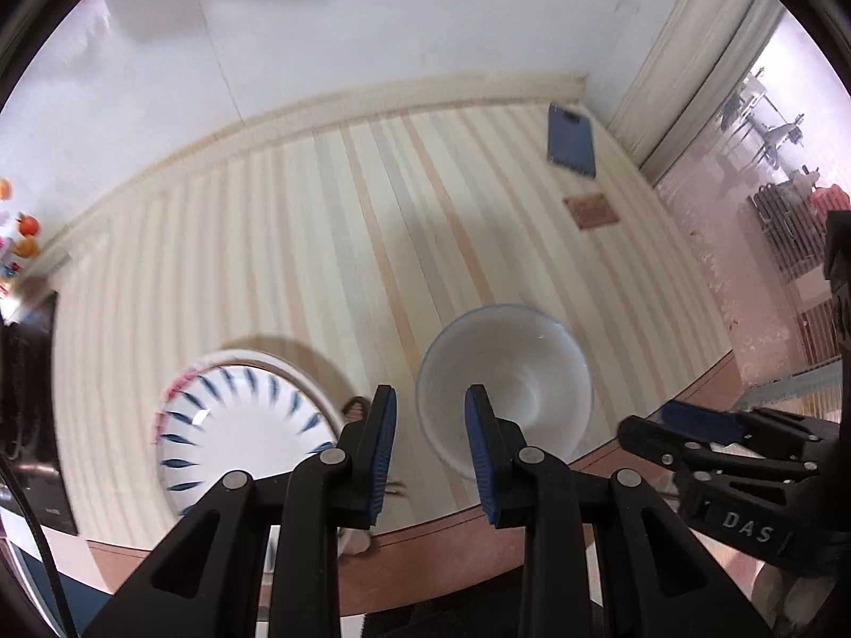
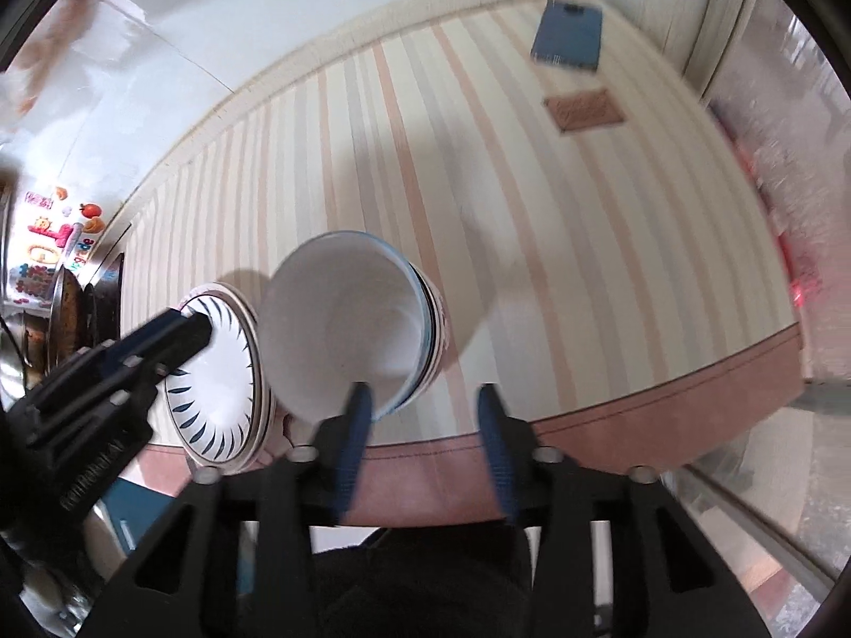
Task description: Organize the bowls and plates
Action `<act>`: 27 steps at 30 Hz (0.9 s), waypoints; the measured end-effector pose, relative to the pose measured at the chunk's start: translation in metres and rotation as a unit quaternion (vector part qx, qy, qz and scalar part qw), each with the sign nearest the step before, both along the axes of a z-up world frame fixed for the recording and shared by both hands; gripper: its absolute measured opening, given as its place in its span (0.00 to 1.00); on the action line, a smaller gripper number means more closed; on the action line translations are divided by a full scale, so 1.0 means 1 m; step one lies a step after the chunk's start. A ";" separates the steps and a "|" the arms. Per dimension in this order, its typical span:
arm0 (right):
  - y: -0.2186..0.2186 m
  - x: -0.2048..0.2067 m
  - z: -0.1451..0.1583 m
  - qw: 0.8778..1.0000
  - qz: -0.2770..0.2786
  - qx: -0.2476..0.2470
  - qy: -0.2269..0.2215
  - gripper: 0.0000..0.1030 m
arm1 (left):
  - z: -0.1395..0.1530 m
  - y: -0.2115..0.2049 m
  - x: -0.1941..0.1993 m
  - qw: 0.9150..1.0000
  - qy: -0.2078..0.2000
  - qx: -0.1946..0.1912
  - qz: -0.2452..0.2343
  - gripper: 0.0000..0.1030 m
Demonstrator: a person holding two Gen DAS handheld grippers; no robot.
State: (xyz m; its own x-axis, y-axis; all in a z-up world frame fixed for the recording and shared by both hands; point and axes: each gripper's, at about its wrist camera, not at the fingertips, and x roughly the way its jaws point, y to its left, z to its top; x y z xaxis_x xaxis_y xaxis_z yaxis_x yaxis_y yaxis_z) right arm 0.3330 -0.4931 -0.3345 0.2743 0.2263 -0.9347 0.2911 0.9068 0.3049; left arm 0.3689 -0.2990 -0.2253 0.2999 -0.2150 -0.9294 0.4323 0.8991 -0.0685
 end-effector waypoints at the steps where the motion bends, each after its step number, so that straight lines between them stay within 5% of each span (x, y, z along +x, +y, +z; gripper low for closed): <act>1: 0.001 -0.006 0.010 1.000 0.000 -0.007 -0.009 0.51 | 0.006 0.003 -0.004 1.000 -0.004 -0.004 -0.002 0.24; 2: 0.003 -0.011 0.018 1.000 0.001 -0.013 -0.016 0.55 | 0.011 0.006 -0.006 1.000 -0.006 -0.009 -0.003 0.26; 6: 0.008 -0.034 0.056 0.999 0.002 -0.024 -0.048 0.70 | 0.032 0.019 -0.024 0.999 -0.012 -0.032 -0.003 0.61; 13: 0.018 -0.067 0.102 0.995 -0.004 -0.057 -0.081 0.82 | 0.066 0.035 -0.044 0.997 -0.029 -0.068 -0.008 0.71; 15: 0.021 -0.076 0.114 0.994 -0.004 -0.065 -0.091 0.83 | 0.075 0.038 -0.048 0.996 -0.032 -0.077 -0.012 0.90; 27: 0.030 -0.095 0.149 0.990 -0.009 -0.062 -0.125 0.89 | 0.096 0.048 -0.055 0.993 -0.045 -0.109 -0.020 0.93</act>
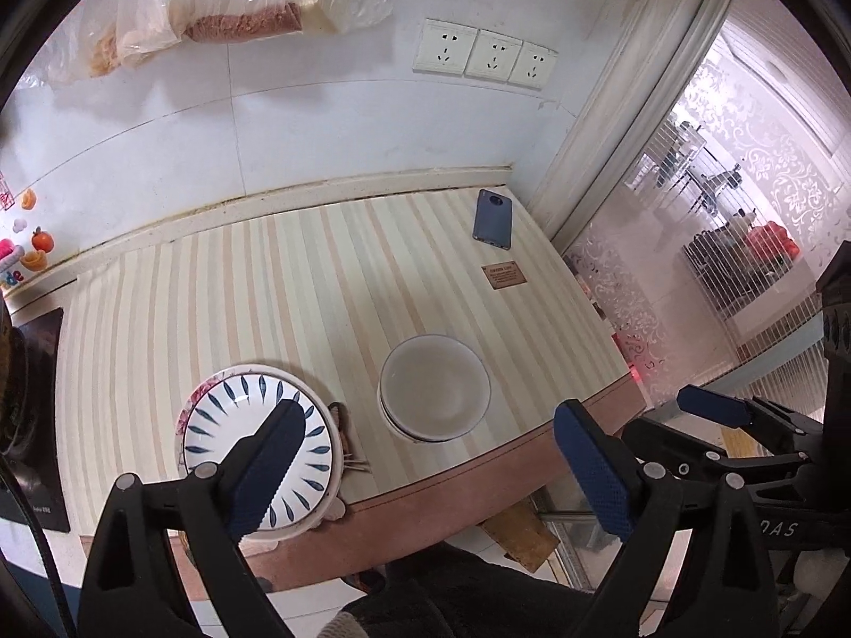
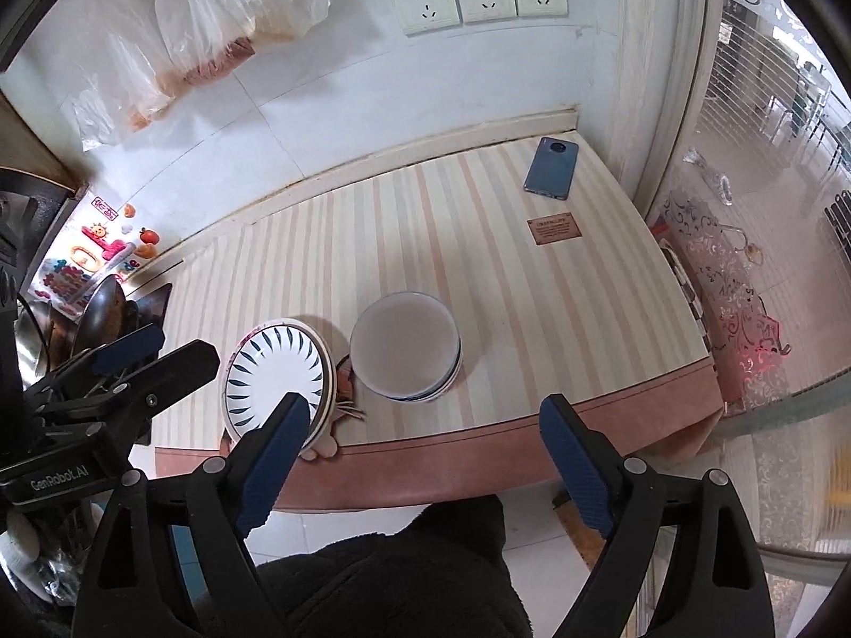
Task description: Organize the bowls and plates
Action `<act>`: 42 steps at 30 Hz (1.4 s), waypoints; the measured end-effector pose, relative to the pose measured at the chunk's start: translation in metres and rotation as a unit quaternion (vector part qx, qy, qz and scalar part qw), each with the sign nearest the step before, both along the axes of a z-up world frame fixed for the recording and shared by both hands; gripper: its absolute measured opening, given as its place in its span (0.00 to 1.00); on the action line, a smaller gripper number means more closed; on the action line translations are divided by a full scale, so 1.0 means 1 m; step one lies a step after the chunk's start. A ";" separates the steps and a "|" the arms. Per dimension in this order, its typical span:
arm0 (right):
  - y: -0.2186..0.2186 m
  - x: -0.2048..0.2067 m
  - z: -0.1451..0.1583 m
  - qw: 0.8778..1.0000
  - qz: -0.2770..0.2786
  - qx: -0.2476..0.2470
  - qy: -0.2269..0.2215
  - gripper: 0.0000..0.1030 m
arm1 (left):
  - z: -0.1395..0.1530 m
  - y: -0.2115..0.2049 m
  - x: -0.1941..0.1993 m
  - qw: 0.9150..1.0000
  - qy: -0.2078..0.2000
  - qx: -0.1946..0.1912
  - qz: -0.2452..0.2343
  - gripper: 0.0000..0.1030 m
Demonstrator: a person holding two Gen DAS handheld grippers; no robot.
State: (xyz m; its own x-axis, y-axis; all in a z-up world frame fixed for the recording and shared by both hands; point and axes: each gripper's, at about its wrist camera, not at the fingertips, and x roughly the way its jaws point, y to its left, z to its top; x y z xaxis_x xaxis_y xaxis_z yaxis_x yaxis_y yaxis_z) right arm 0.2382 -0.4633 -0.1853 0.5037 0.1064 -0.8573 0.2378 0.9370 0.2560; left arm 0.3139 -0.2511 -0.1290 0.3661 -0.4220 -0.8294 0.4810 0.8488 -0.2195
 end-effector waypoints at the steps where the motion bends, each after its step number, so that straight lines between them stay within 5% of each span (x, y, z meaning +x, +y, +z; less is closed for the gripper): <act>1: 0.000 0.002 -0.001 1.000 0.001 0.001 -0.003 0.89 | -0.004 -0.002 0.003 1.000 0.004 0.001 -0.004 0.93; 6: -0.008 0.022 -0.024 1.000 0.008 0.002 0.012 0.91 | -0.033 -0.009 0.027 0.999 0.037 -0.020 -0.019 0.93; 11: -0.026 0.054 -0.075 0.996 0.006 0.066 0.052 0.91 | -0.080 -0.024 0.065 0.997 0.073 0.006 -0.015 0.93; 23: -0.058 0.117 -0.232 0.961 -0.019 0.233 0.147 0.91 | -0.199 -0.064 0.138 0.973 0.221 0.051 -0.038 0.86; 31: -0.060 0.143 -0.290 0.943 -0.018 0.291 0.164 0.90 | -0.251 -0.075 0.152 0.950 0.306 0.040 -0.056 0.54; 34: -0.059 0.150 -0.306 0.934 -0.020 0.314 0.169 0.79 | -0.254 -0.069 0.152 0.943 0.328 -0.005 -0.049 0.44; 36: -0.057 0.152 -0.314 0.931 -0.017 0.325 0.166 0.51 | -0.253 -0.066 0.150 0.945 0.324 -0.011 -0.048 0.43; 42: -0.057 0.153 -0.321 0.930 -0.026 0.337 0.147 0.52 | -0.248 -0.060 0.148 0.948 0.317 -0.013 -0.036 0.41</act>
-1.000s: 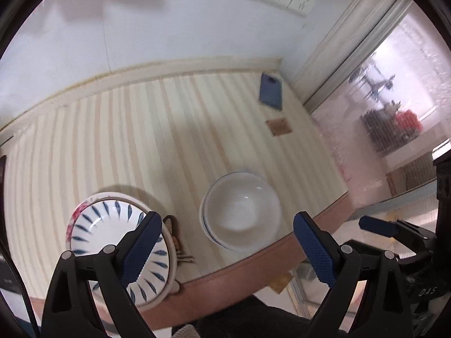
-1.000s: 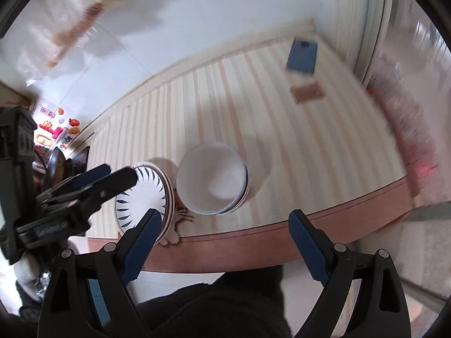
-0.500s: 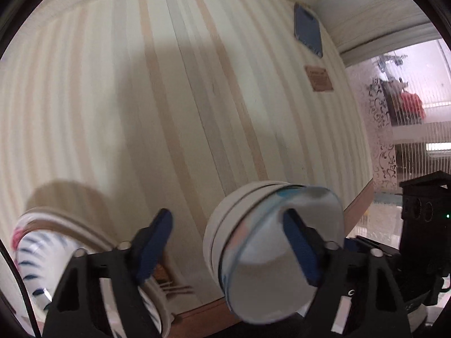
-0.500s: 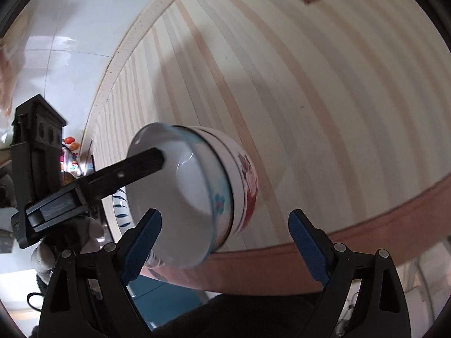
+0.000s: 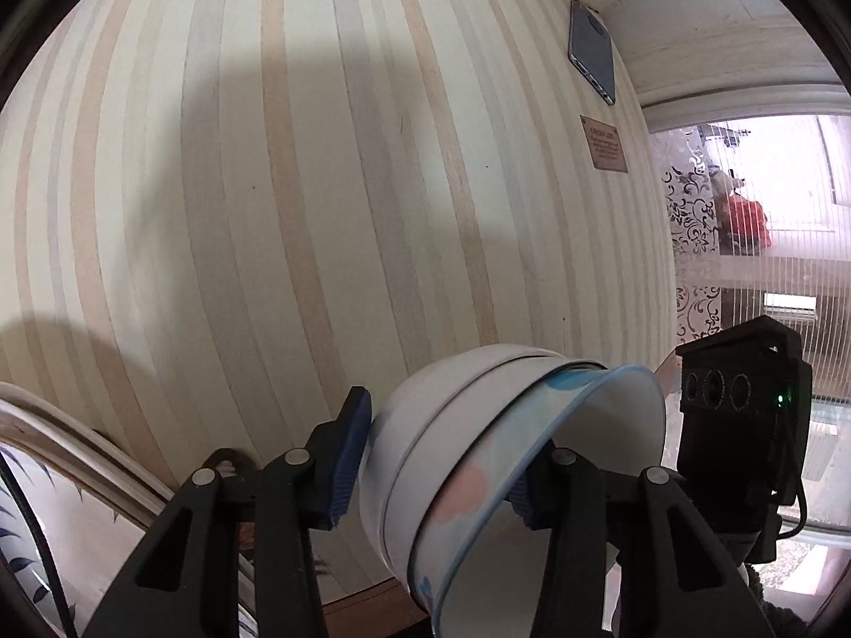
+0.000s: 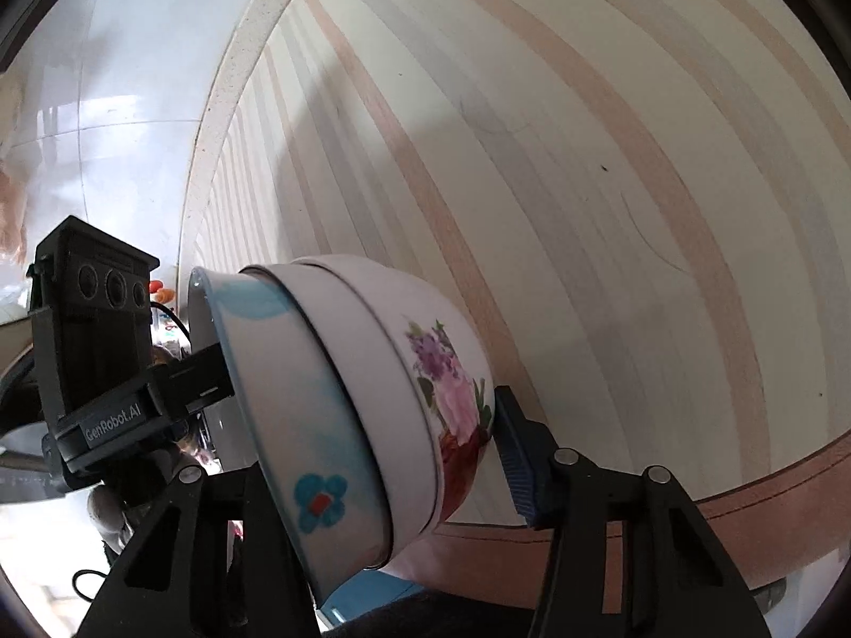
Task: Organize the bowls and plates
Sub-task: 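Lift the bowl stack and carry it over the plate stack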
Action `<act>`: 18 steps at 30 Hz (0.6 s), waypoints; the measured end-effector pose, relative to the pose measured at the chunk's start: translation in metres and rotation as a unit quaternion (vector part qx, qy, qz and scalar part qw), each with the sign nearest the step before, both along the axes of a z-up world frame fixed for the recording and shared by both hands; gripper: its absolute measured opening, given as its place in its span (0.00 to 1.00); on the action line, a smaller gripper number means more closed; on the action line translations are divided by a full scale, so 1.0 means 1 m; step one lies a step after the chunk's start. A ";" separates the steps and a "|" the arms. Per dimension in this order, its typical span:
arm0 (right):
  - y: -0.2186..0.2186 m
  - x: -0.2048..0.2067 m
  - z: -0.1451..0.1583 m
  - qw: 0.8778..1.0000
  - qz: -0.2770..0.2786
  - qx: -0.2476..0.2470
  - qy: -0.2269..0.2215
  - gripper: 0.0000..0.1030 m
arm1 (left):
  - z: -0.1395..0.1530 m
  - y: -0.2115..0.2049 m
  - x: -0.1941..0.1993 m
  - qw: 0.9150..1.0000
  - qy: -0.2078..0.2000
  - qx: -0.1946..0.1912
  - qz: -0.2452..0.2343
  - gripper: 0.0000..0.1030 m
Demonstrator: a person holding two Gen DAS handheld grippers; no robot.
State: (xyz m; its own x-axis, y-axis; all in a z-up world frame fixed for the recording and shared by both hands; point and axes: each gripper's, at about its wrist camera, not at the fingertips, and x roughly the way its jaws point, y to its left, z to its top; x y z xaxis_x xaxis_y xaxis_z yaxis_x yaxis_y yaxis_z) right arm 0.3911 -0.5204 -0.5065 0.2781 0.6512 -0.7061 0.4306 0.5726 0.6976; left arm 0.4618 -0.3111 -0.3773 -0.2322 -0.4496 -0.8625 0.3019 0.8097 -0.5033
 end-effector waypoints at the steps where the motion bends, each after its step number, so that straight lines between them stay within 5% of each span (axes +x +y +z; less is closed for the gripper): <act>1: 0.001 0.000 0.001 1.000 0.000 0.000 0.000 0.52 | 0.000 0.000 0.000 1.000 -0.002 0.001 0.002 0.41; 18: 0.038 0.035 0.029 0.999 0.042 0.015 -0.013 0.51 | 0.033 0.032 0.005 0.998 -0.035 0.013 0.047 0.41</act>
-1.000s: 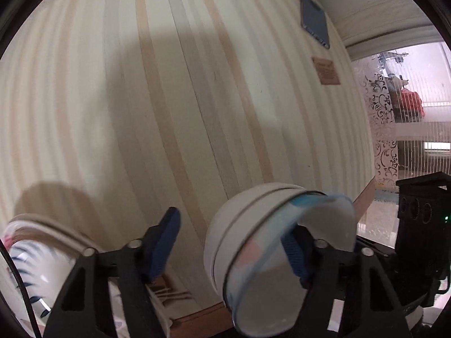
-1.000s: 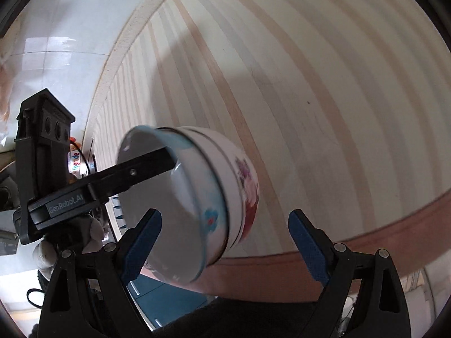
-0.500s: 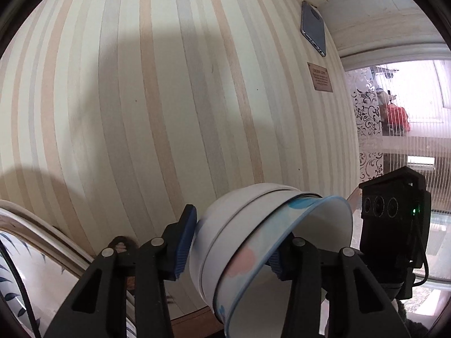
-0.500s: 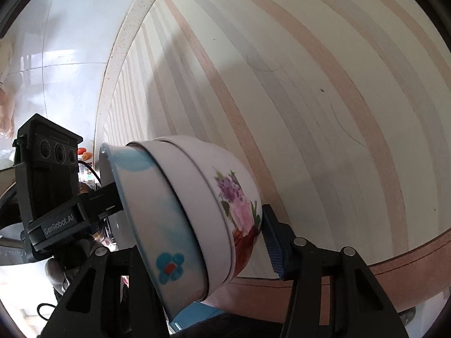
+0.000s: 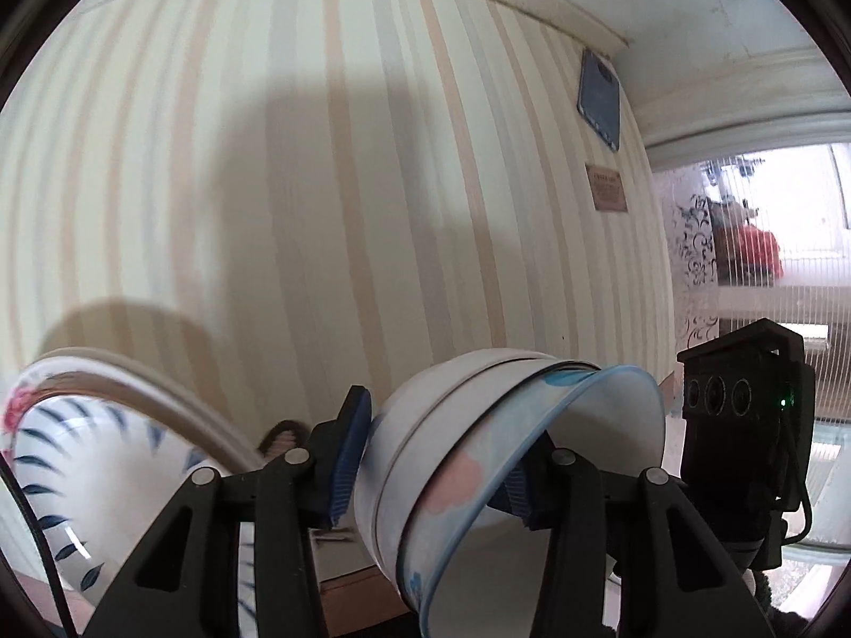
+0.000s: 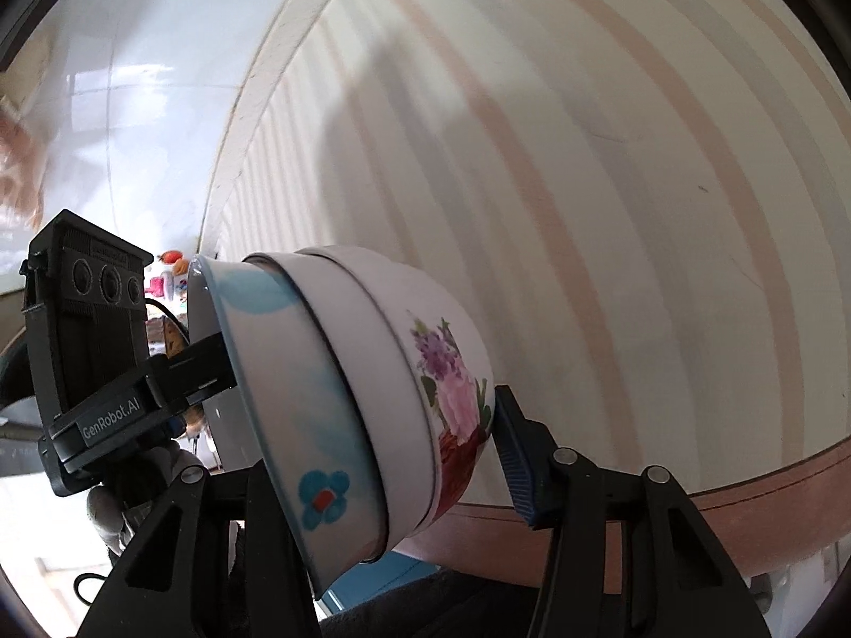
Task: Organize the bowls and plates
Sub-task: 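Lift the bowl stack and carry it over the plate stack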
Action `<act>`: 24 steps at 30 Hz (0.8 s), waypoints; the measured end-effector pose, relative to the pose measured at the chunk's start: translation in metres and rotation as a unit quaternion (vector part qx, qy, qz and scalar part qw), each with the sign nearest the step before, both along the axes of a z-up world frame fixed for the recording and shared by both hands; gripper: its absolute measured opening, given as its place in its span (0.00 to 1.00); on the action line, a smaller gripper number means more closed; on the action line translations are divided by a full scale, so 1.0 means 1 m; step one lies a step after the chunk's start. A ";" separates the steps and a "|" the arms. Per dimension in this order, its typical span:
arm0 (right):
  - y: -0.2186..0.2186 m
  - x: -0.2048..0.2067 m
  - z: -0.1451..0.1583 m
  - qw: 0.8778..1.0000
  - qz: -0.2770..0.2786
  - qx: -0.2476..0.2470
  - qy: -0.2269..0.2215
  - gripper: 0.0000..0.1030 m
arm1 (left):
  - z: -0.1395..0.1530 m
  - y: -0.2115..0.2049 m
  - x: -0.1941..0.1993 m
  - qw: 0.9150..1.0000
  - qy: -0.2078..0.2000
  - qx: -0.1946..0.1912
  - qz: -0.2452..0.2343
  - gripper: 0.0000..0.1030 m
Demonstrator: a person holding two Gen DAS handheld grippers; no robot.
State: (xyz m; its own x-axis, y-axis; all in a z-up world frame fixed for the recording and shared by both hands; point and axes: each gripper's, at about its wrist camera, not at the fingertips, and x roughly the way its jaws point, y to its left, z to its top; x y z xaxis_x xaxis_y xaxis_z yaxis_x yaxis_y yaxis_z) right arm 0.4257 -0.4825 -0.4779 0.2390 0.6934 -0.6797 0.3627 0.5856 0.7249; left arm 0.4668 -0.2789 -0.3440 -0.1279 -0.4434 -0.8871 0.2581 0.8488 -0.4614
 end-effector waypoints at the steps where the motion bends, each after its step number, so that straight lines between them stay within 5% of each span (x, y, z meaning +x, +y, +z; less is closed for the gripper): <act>1: 0.005 0.004 0.004 1.000 0.007 -0.001 -0.002 0.51 | 0.003 0.003 0.001 1.000 -0.002 0.000 0.005 0.41; 11: 0.074 0.036 0.042 0.998 0.057 -0.016 -0.030 0.51 | 0.036 0.073 0.002 0.998 -0.023 -0.015 0.060 0.41; 24: 0.177 0.043 0.026 0.997 0.079 0.004 -0.022 0.51 | 0.018 0.156 -0.005 0.996 -0.011 -0.004 0.089 0.41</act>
State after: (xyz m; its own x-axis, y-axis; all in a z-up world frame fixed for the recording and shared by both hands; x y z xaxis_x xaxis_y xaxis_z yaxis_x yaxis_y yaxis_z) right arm 0.4687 -0.3053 -0.4519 0.1560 0.7298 -0.6656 0.2350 0.6271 0.7427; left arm 0.4616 -0.1226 -0.3255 -0.0272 -0.4649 -0.8849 0.1148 0.8779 -0.4648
